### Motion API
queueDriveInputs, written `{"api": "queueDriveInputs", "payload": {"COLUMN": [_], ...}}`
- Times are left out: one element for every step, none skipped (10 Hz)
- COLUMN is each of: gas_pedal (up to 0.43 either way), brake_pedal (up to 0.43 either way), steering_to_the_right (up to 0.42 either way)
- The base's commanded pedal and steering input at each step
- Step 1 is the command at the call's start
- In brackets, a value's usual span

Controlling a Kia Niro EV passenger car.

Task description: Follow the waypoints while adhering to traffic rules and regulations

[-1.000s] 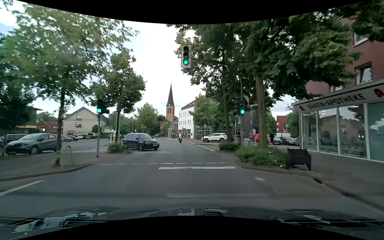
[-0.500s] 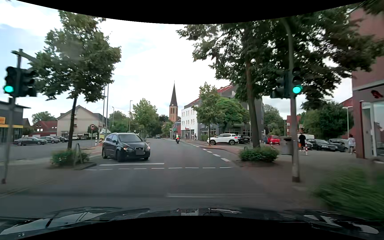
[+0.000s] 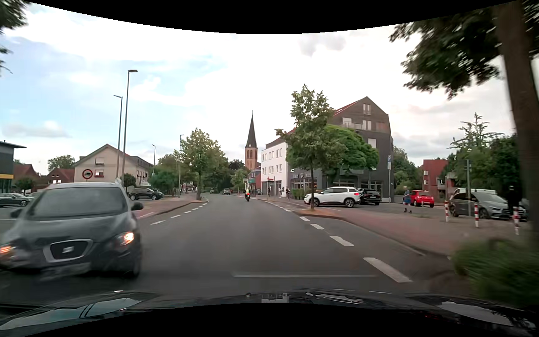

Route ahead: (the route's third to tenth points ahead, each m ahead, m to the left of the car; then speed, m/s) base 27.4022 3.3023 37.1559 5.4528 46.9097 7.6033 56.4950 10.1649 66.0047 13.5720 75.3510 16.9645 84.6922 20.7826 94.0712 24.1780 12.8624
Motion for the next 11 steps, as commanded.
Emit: {"api": "queueDriveInputs", "payload": {"gas_pedal": [0.169, 0.169, 0.169, 0.169, 0.169, 0.169, 0.169, 0.169, 0.169, 0.169, 0.169], "brake_pedal": [0.000, 0.000, 0.000, 0.000, 0.000, 0.000, 0.000, 0.000, 0.000, 0.000, 0.000], "steering_to_the_right": [-0.027, -0.028, -0.028, -0.030, -0.031, -0.032, -0.032, -0.032, -0.032, -0.032, -0.032]}}
